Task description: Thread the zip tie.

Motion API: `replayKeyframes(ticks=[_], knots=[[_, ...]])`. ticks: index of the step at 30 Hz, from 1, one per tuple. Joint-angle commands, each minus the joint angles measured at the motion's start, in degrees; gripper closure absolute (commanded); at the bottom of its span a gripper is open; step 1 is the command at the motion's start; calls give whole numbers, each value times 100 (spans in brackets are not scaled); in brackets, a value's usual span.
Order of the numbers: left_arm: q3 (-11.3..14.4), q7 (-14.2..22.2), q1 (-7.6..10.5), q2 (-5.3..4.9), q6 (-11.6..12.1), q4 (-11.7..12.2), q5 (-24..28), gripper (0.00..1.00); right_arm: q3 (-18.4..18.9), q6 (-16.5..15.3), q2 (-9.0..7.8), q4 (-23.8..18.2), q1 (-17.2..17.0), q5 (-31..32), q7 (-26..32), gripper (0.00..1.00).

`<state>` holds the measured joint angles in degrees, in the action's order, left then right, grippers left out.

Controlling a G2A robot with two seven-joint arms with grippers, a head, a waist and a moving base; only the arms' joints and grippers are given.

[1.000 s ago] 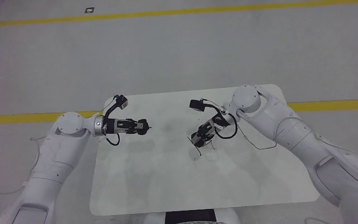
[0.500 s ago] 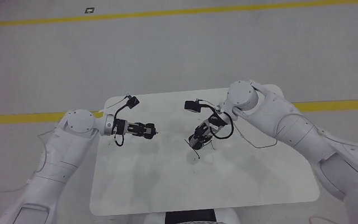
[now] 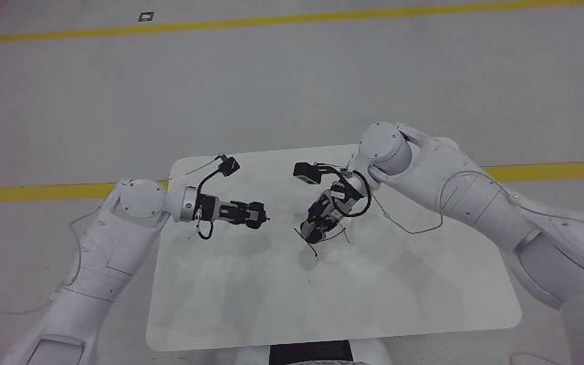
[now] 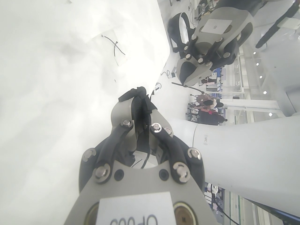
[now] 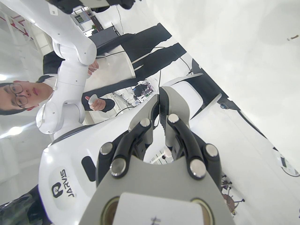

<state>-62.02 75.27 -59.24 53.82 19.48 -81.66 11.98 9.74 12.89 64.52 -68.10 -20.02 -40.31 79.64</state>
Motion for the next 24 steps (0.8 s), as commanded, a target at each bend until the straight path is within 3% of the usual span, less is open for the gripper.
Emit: replayKeyframes(ticks=[1, 9, 12, 15, 24], knots=[[-10, 26, -26, 4, 0, -34, -10, 100, 0, -9, 48, 88, -5, -62, 0, 100], [-10, 26, -26, 4, 0, -34, -10, 100, 0, 1, 49, 78, -31, -57, -24, 100], [86, -143, -81, 4, 0, -140, -182, 100, 33, 195, 69, -50, -107, 31, -51, 100], [160, -166, -76, 2, 0, -184, -199, 100, 60, 396, 127, -81, -87, 82, 0, 100], [310, -173, -14, -13, 0, -256, -314, 100, 7, 489, 333, 82, -96, -11, 0, 100]])
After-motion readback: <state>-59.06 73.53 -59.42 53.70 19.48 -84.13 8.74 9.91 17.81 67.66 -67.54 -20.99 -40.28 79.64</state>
